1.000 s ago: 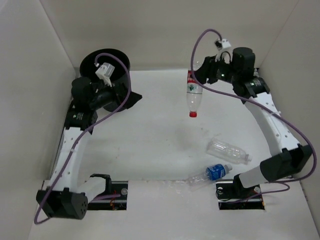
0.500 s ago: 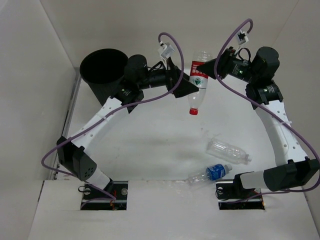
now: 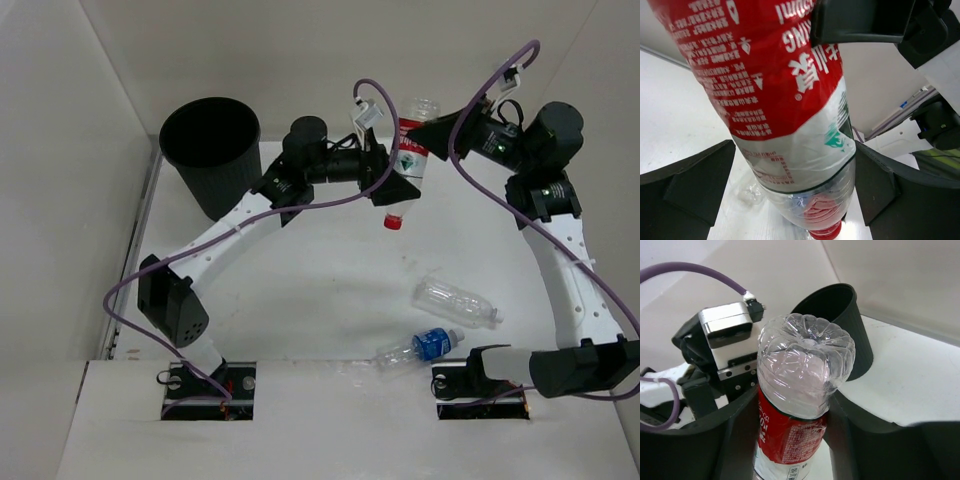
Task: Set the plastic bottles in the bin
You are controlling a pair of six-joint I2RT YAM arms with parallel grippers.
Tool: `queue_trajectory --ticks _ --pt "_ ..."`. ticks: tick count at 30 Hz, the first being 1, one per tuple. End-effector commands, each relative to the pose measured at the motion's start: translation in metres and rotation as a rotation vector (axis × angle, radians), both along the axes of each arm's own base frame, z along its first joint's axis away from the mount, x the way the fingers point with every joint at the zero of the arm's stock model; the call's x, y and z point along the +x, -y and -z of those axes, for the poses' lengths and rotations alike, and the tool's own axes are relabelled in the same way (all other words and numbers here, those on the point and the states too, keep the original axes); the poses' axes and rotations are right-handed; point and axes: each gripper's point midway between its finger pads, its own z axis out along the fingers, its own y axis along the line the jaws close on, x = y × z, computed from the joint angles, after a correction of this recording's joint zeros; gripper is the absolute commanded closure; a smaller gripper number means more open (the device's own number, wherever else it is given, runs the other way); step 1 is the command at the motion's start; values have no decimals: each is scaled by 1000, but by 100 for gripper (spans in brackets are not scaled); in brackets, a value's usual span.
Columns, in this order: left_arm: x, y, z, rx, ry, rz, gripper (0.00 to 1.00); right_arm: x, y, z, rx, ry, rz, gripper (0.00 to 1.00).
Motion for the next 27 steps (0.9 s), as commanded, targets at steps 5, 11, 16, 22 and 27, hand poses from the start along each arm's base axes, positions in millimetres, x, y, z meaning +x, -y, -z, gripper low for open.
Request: queue_trajectory --ticks 5,11,16,22,27 --pt "8 -30 -54 -74 207 -10 72 -13 12 8 -9 37 -10 0" --pt "133 -181 -70 85 392 -474 85 -2 68 48 -53 6 161 0" --pt "203 -341 -85 192 505 -839 85 -11 97 67 -65 -15 254 0" --pt "224 -407 -50 253 507 -968 79 -36 100 72 -62 -10 294 0" --pt "227 -399 0 272 439 -946 28 -55 95 65 -67 0 300 0"
